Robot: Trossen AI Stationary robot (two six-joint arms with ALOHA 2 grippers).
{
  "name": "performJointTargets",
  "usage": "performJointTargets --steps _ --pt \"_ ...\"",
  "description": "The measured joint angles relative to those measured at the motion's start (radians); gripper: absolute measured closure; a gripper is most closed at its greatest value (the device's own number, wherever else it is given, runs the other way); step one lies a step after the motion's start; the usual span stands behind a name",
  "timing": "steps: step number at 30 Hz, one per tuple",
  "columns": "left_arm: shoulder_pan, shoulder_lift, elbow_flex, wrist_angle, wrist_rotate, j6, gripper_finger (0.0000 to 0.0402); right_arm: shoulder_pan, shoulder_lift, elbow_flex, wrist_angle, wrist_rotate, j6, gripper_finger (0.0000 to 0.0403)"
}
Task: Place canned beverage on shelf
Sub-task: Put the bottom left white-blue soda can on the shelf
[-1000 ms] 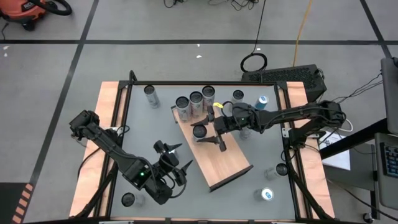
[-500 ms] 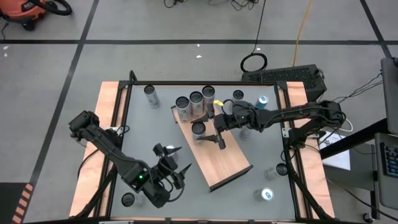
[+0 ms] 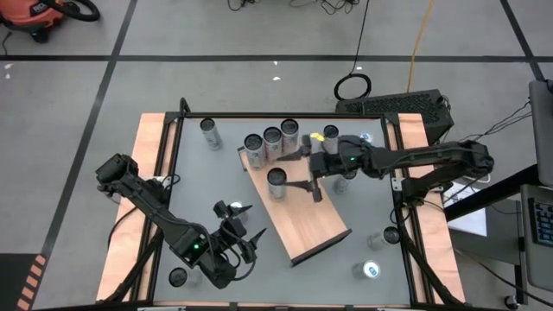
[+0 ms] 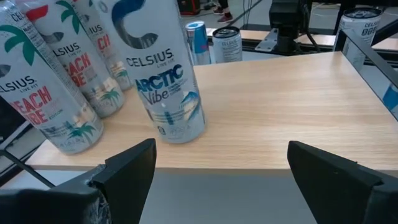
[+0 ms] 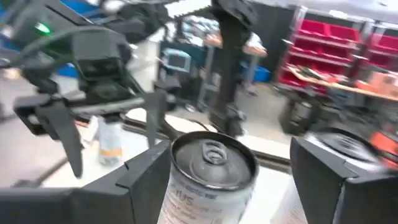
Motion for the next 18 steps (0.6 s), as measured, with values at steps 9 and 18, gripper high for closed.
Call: performJointTargets --steps 9,18 --pt "-0.001 0.000 0.000 -0.005 -0.051 0.001 0.0046 0.028 -0.142 0.000 -0.344 0.128 0.011 0.0158" --pt "-0.001 0.000 0.000 -0.004 -0.100 -0.005 0.0046 0.064 -0.106 -0.104 -0.329 0.141 0.080 0.0207"
